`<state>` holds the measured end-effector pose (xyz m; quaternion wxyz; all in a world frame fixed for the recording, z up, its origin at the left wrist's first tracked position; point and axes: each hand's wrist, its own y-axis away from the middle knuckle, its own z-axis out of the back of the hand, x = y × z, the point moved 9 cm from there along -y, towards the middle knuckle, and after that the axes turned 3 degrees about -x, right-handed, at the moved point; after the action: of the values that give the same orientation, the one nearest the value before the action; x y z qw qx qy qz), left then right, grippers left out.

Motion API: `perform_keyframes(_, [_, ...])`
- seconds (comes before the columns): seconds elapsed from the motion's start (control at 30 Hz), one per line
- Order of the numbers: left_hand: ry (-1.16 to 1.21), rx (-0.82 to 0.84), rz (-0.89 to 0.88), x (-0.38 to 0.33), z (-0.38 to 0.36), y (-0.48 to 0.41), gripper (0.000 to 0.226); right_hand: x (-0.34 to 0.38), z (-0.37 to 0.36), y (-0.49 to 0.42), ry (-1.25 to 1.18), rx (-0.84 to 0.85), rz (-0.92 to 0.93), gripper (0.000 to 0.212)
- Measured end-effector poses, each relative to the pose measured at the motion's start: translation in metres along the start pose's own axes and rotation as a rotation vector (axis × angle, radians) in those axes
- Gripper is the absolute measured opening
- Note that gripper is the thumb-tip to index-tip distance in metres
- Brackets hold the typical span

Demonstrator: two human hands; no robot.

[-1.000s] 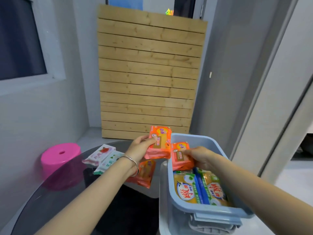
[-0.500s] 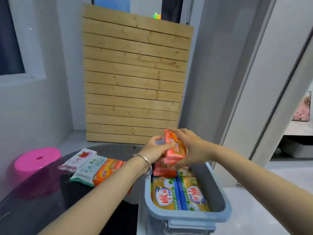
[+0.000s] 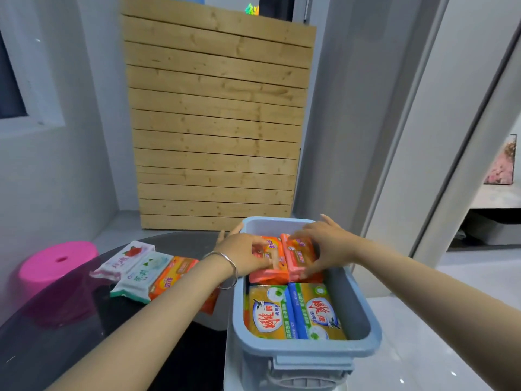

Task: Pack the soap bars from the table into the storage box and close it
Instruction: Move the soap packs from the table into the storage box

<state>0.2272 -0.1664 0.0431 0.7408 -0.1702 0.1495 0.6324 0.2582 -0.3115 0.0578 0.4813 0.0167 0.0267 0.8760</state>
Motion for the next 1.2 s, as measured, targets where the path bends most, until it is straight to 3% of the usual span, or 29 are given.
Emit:
perform_keyframes(0.17, [0.139,-0.049,-0.026,0.001,0.001,0.0,0.039,-0.006,-0.011,0.002,-0.124,0.122,-0.063,0.066])
perform_keyframes(0.33, [0.445,-0.139,-0.099,0.012,0.007,0.008,0.031,0.025,0.024,0.003,-0.237,-0.143,-0.015,0.048])
perform_keyframes(0.4, [0.494,-0.189,-0.171,0.02,0.016,0.018,0.03,0.048,0.044,0.002,-0.375,-0.297,0.047,0.039])
perform_keyframes(0.5, [0.527,-0.274,-0.139,0.059,0.026,0.031,0.032,0.093,0.062,-0.006,-0.671,-0.424,0.082,0.029])
perform_keyframes(0.6, [0.555,-0.268,0.027,0.117,0.021,0.042,0.037,0.142,0.044,-0.035,-0.994,-0.304,-0.038,0.033])
perform_keyframes(0.67, [0.606,-0.255,0.135,0.153,0.014,0.052,0.04,0.169,0.012,-0.059,-1.033,-0.134,-0.194,0.038])
perform_keyframes(0.8, [0.47,-0.197,0.29,0.206,0.0,0.064,0.048,0.197,-0.063,-0.093,-1.21,0.079,-0.518,0.055])
perform_keyframes(0.9, [0.252,-0.146,0.339,0.229,-0.005,0.064,0.058,0.188,-0.115,-0.094,-1.217,-0.06,-0.872,0.085])
perform_keyframes(0.97, [0.12,-0.083,0.357,0.236,-0.015,0.064,0.055,0.177,-0.138,-0.078,-1.137,-0.202,-1.081,0.081])
perform_keyframes(1.07, [-0.032,-0.001,0.318,0.239,-0.037,0.07,0.054,0.172,-0.156,-0.064,-1.104,-0.283,-1.112,0.07])
perform_keyframes(1.2, [-0.111,-0.04,0.271,0.232,-0.044,0.078,0.06,0.169,-0.162,-0.065,-1.105,-0.369,-1.004,0.068])
